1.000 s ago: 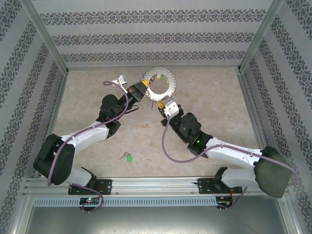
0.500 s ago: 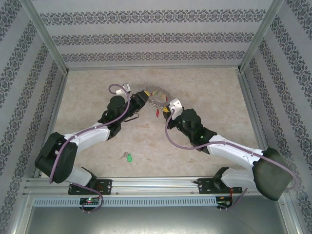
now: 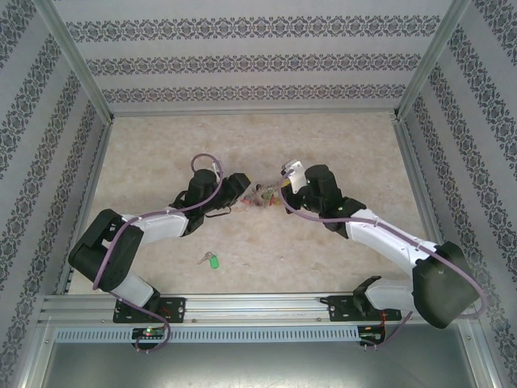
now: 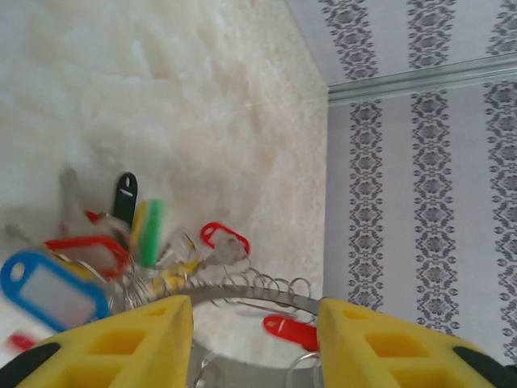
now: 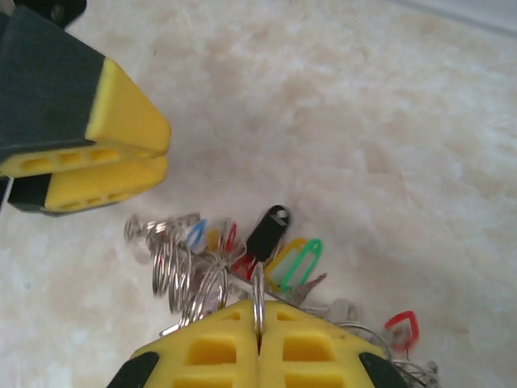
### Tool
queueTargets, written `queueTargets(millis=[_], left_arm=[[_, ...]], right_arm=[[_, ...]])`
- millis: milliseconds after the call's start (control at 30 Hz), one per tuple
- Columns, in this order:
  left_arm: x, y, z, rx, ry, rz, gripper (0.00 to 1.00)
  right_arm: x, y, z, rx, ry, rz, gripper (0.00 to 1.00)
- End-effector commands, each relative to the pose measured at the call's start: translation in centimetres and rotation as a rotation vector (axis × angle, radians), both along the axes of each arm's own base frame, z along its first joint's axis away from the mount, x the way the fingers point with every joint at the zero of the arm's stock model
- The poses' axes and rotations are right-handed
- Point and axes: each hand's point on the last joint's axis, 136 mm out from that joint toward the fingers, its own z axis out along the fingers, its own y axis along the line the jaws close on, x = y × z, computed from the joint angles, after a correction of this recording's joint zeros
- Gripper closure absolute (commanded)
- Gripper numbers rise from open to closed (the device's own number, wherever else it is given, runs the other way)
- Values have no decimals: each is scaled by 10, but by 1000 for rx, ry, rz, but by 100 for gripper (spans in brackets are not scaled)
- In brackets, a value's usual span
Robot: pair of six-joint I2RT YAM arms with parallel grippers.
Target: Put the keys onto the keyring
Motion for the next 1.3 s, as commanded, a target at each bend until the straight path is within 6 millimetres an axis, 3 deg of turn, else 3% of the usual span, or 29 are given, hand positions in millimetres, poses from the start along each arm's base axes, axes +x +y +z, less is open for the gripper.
queueTargets(millis=[0, 167, 333, 533, 667, 733, 833, 900, 1000, 1133, 1267], left_arm=[[-14, -1, -13, 17, 34, -25, 51], [-24, 10, -14, 93, 14, -31, 49], [-27, 22, 4, 203, -72, -36, 49], [-26, 46, 25, 340, -164, 19, 48], [-27, 53, 37, 385, -233, 30, 48], [-28, 53, 43, 390, -273, 20, 48], [-30, 47, 58, 399, -380, -23, 48], [-33, 38, 71, 410, -483, -87, 48], [-46, 16, 92, 425, -671, -249, 49], [-68, -8, 109, 449, -879, -471, 50], [-93, -25, 114, 465, -1029, -689, 51]], right_arm=[[-13, 2, -8, -117, 53, 134, 100], [-16, -1, -5, -123, -1, 211, 100], [-18, 3, 10, -209, -167, 294, 100], [-30, 25, -19, -583, -416, 344, 100], [-41, 36, -24, -603, -523, 326, 100], [-46, 40, -20, -557, -539, 330, 100], [-60, 42, -10, -291, -404, 402, 100], [-71, 42, 3, -59, -279, 469, 100], [-87, 40, 17, 148, -149, 581, 100], [-91, 34, 24, 225, -77, 639, 100], [-82, 27, 23, 170, -109, 631, 100]])
